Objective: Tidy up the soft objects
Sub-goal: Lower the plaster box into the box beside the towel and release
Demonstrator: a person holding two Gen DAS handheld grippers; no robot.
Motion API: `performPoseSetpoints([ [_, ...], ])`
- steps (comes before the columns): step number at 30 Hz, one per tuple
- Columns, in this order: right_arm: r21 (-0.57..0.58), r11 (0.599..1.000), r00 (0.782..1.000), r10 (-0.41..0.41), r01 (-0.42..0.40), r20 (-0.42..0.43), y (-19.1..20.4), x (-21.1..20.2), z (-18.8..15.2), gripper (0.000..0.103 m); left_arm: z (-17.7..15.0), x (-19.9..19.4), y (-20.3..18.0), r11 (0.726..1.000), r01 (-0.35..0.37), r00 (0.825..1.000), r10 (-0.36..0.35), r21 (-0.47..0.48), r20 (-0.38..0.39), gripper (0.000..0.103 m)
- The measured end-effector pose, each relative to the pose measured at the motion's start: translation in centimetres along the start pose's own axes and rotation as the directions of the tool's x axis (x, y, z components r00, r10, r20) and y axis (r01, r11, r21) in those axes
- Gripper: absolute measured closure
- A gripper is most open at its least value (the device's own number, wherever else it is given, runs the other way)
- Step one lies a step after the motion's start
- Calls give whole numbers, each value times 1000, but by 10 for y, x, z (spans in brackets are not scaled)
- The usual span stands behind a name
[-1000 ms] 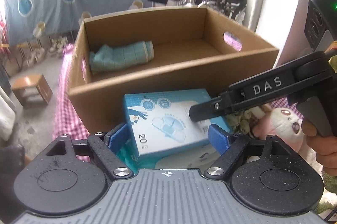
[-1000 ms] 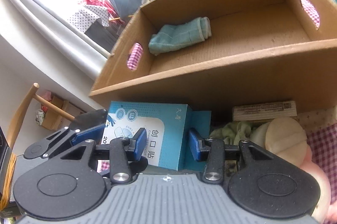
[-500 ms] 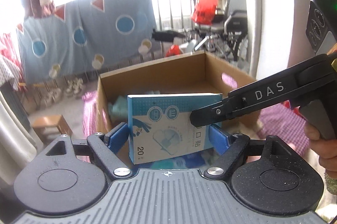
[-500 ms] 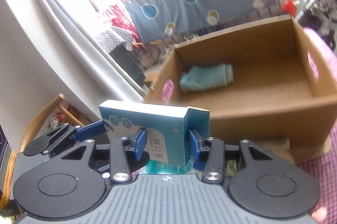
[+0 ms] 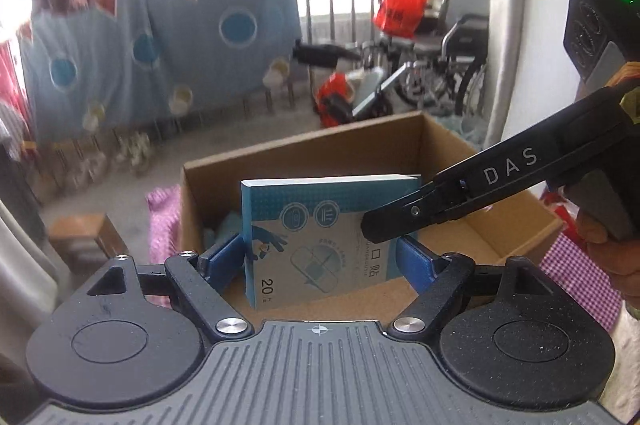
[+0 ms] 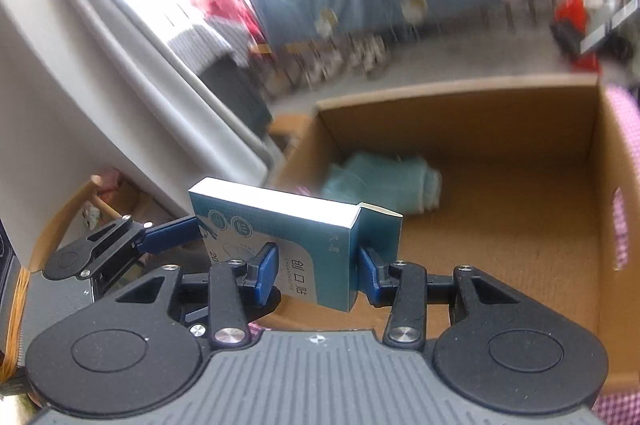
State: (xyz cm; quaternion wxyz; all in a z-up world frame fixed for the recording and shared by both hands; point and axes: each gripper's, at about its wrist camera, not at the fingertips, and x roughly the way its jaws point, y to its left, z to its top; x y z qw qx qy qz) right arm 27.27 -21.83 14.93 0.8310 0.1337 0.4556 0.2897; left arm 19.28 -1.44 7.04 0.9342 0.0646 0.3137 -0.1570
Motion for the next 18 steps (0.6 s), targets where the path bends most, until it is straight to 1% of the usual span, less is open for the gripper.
performPoseSetpoints([
  [2,33,999,997,1,2,-81,-19,28,14,57,2,27,12,999,23,997,-26,-49,-77,20],
  [3,60,998,992,3,4,-128,-30,44,20,57,3,40,19,996,36,992,-46,-81,-120,21],
  [5,116,993,976,13,12,-216,-52,75,30,57,3,67,31,988,52,977,-80,-144,-196,23],
  [6,140,990,966,22,15,-257,-62,90,33,57,3,76,37,985,52,970,-88,-163,-225,23],
  [7,161,987,955,35,13,-294,-71,104,37,57,3,87,40,984,45,963,-88,-173,-254,26],
  [9,200,979,941,43,27,-335,-86,127,42,57,4,104,41,985,25,952,-76,-171,-298,26],
  [10,199,979,936,36,37,-350,-90,136,45,57,3,111,42,986,22,947,-74,-168,-313,26],
  [12,196,979,929,15,62,-371,-96,152,48,57,2,124,40,986,17,931,-77,-168,-356,26],
  [15,196,977,920,4,79,-392,-98,169,48,57,-1,132,40,987,4,920,-67,-161,-386,25],
  [16,195,978,919,6,77,-393,-99,172,50,57,-2,132,43,985,1,918,-70,-175,-390,25],
  [18,188,979,920,4,76,-391,-97,174,52,57,-1,125,47,983,2,931,-70,-186,-359,23],
])
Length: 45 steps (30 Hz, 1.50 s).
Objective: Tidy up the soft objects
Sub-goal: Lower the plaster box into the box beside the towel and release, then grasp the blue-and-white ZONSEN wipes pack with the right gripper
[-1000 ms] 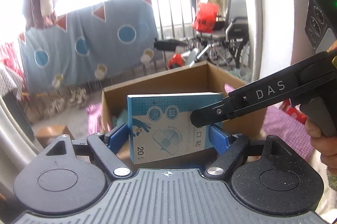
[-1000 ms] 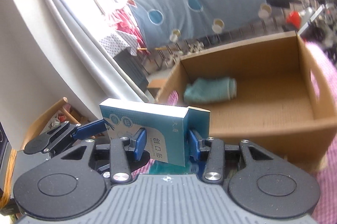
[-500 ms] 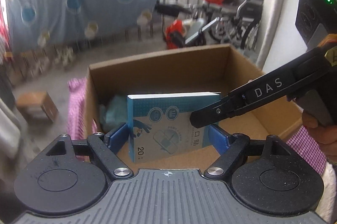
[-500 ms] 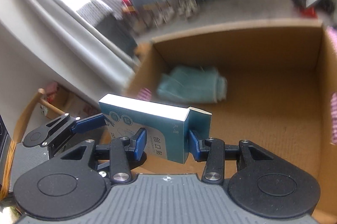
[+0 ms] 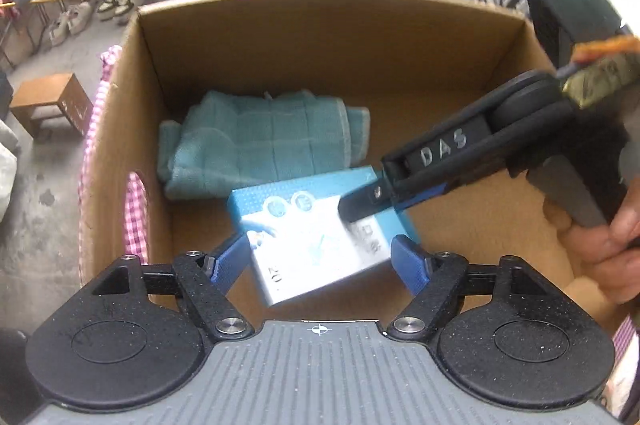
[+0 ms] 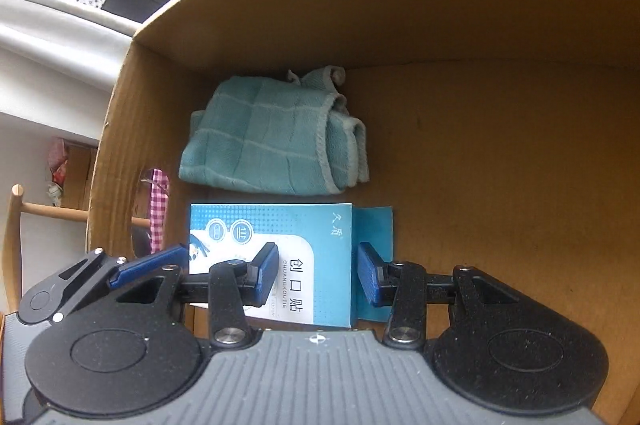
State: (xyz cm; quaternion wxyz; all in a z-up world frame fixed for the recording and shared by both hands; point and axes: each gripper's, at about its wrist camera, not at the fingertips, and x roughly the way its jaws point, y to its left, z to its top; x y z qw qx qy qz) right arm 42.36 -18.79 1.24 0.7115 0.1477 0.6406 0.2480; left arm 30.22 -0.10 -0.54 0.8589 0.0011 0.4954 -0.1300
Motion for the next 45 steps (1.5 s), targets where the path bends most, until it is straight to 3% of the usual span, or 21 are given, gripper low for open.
performPoseSetpoints([
  [5,-11,999,999,-51,51,10,5,3,0,59,-13,-20,0,1000,-17,999,16,15,50,22],
  [8,4,997,997,-76,76,19,8,4,0,60,-26,-44,-1,999,-27,992,23,26,123,20],
  [15,74,992,994,-105,103,31,16,9,2,63,-62,-105,2,1000,-2,958,-4,20,288,12],
  [18,96,989,992,-116,112,41,22,11,1,64,-70,-114,6,1000,-16,943,13,4,331,11],
  [25,142,985,992,-109,100,58,35,21,-3,63,-103,-132,23,997,29,935,0,-77,354,8],
  [32,182,980,993,-98,83,72,37,17,-7,62,-123,-129,35,991,67,937,-23,-115,348,7],
  [39,189,982,990,-5,-21,138,35,-34,-27,61,-141,-129,41,988,98,949,-58,-115,310,6],
  [43,148,983,978,80,-110,192,37,-79,-57,60,-149,-132,41,988,110,954,-74,-108,290,5],
  [45,100,984,967,125,-150,223,40,-105,-80,55,-156,-133,40,987,123,956,-91,-102,278,5],
])
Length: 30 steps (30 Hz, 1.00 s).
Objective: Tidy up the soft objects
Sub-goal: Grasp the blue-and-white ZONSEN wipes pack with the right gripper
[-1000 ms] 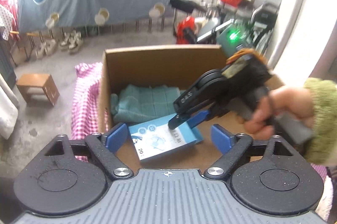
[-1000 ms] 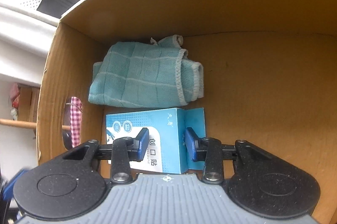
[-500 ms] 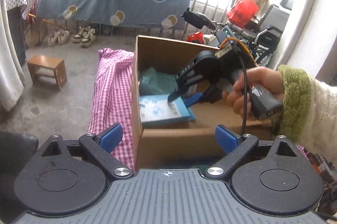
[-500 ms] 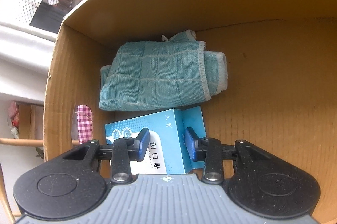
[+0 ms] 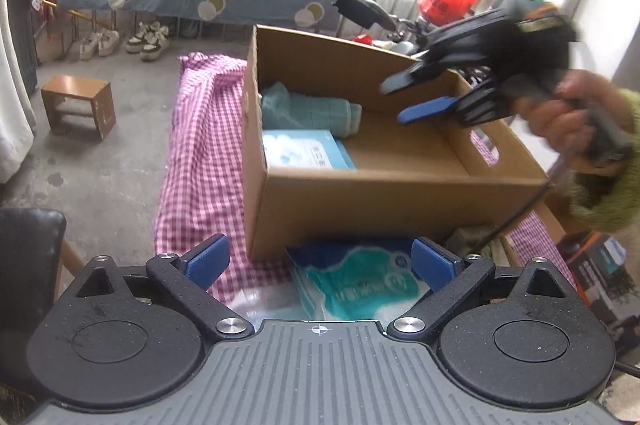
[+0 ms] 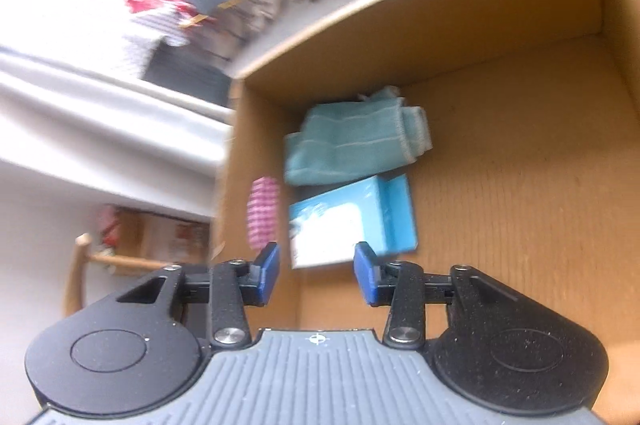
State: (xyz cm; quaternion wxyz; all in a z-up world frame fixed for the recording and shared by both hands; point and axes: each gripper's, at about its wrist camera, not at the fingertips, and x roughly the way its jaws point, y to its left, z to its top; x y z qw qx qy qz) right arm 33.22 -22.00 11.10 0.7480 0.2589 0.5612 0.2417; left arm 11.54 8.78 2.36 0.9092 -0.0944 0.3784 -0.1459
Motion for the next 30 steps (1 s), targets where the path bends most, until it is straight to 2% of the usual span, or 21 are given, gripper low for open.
performPoseSetpoints([
  [2,-49,998,999,42,-41,26,4,-27,-19,51,-6,-3,-1,1000,15,1000,-15,5,-8,4],
  [4,-90,994,997,67,-63,44,5,-48,-42,42,-13,-3,-4,999,31,999,-30,21,-26,4],
  [7,-125,988,994,100,-93,53,1,-64,-80,37,-24,1,-11,998,44,998,-41,46,-57,4],
  [10,-116,989,994,98,-91,52,-10,-61,-116,37,-32,10,-19,997,53,994,-48,58,-94,4],
  [15,-85,996,997,38,-32,67,-24,-38,-156,37,-42,23,-36,990,35,995,-22,136,-95,5],
  [18,-73,997,996,-10,17,92,-26,-27,-166,37,-43,33,-42,983,16,995,3,184,-104,5],
  [23,-76,994,994,-66,73,85,-28,-7,-172,37,-45,48,-45,978,13,991,16,208,-135,5],
  [30,-79,993,993,-84,91,83,-31,14,-171,37,-43,61,-51,978,20,990,10,206,-141,12],
])
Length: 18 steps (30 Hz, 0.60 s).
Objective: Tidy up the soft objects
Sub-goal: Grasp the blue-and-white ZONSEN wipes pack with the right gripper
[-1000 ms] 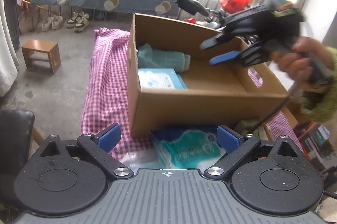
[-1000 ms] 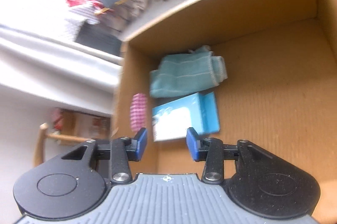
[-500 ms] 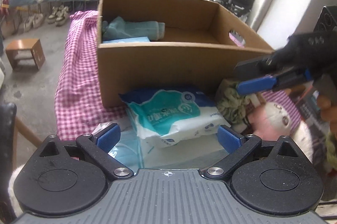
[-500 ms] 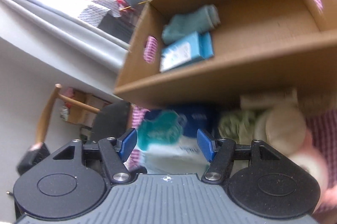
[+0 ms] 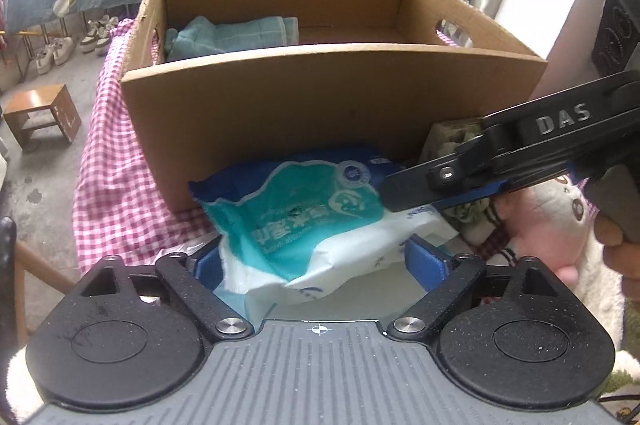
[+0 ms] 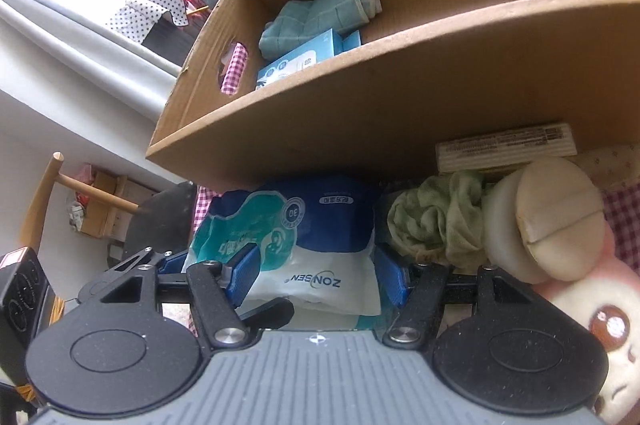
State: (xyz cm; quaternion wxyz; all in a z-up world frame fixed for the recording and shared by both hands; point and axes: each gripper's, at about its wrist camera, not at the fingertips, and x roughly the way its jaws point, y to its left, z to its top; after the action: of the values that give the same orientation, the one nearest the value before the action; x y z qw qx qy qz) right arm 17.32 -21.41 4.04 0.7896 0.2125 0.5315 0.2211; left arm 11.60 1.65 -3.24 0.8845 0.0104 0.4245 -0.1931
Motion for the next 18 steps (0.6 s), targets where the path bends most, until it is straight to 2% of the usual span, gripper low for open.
performPoseSetpoints([
  [6,-29,1000,1000,10,-9,26,2,-3,-3,40,0,2,-9,999,-34,999,34,36,7,13],
  [12,-87,996,999,-30,34,46,11,4,-5,41,-3,4,-19,996,-46,999,45,78,17,12],
  [14,-101,994,998,-36,41,54,14,3,-6,47,-3,3,-23,995,-51,999,49,81,25,12],
  [18,-121,991,996,-45,53,71,17,1,-9,51,-2,0,-25,995,-54,998,52,78,30,13],
])
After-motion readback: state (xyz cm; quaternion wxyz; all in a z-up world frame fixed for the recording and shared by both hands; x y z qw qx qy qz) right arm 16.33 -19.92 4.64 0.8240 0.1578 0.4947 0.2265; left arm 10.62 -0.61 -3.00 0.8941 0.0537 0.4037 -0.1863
